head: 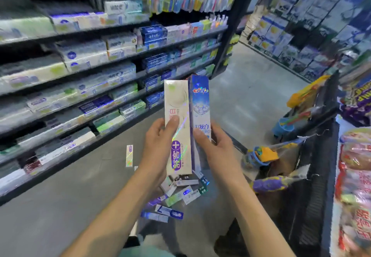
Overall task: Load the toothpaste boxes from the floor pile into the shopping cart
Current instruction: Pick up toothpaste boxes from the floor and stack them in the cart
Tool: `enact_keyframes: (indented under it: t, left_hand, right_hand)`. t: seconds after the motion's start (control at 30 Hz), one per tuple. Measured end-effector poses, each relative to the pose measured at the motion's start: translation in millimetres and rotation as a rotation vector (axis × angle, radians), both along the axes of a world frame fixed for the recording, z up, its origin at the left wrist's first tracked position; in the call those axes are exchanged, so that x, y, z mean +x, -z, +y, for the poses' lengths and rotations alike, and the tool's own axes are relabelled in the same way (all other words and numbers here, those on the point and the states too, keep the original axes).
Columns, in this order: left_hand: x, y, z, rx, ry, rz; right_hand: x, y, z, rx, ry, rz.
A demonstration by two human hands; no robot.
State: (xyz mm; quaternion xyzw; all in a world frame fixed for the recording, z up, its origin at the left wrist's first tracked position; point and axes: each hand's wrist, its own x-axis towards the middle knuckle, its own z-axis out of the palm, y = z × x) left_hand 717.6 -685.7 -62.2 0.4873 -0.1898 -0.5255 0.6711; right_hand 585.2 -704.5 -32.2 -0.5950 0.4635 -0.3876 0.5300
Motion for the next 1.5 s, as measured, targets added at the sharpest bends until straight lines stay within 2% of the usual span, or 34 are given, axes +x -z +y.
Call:
enact_keyframes:
  t: [0.27,0.47,0.67,0.9,1.17,1.5]
  left_hand:
    - [74,-19,51,-0.032,-0.311,-0.001]
    - [98,-20,138,0.008,-0.694,-0.051]
    - [78,-16,260,0.105,-1.180,-0.054]
    - [30,-12,402,0.175,-1.601,-0.009]
    - [6,11,561,0.130,-1.871,0.090]
    - [20,39,736,0.136,-1.913,0.208]
  right_hand:
    - [93,-16,17,-0.067,-0.266,-0.082]
    - [147,-9,63,-0.079,-0.647,-0.098]
    - [183,7,156,-0.051,-1.170,-0.132]
    - [190,16,297,0.049,-1.608,-0.089]
    - [197,36,466,0.029,-1.821,-0.007]
    - [217,56,637,0.073,-1.858,0.093]
